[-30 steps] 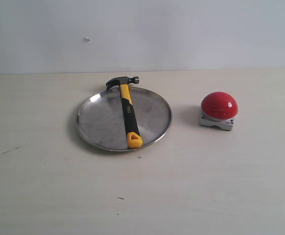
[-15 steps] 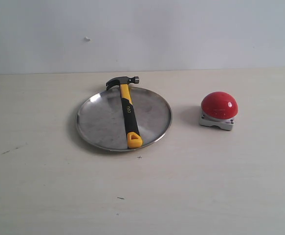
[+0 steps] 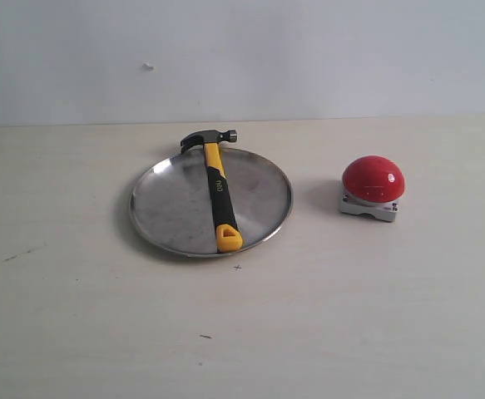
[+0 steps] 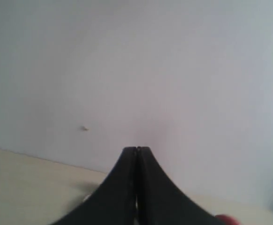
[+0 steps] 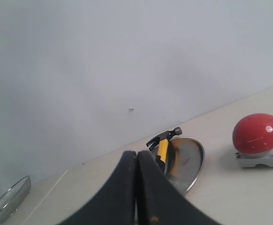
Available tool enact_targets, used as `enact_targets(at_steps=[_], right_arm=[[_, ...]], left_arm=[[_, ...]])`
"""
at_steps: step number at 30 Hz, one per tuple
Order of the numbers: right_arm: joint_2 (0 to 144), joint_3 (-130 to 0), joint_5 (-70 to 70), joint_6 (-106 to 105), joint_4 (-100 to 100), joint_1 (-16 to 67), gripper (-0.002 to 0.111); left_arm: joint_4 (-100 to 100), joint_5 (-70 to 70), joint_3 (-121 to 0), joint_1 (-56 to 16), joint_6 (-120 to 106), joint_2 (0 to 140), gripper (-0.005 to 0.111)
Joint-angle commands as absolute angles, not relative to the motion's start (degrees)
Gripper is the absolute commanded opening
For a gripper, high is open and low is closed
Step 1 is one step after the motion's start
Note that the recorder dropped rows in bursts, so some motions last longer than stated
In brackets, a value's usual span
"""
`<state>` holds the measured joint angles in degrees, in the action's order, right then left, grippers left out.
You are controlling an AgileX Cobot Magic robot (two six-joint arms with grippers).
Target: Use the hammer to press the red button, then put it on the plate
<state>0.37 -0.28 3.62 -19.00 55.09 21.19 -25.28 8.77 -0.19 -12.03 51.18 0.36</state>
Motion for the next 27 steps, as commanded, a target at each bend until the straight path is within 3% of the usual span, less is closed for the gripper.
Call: enact_targets(at_steps=[1,7,14,27], right_arm=[[0.0,0.0,3.3,-19.4,54.9,20.8,0.0],[0.0,0.0,3.3,-19.4,54.9,20.8,0.0],[0.0,0.0,3.3,-19.4,54.9,20.8,0.0],[0.0,0.0,3.3,-19.4,54.9,20.8,0.0]], left_arm=[[-9.0,1.7,0.0,-12.0,13.1,0.0,0.001],[-9.1,-7.8,0.0,-9.0,4.4,0.0,0.001],[-9.6,-8.7,0.0,-3.9,4.1,0.0,0.001],[-9.7,-8.7,0.0,-3.9,4.1,0.0,0.001]])
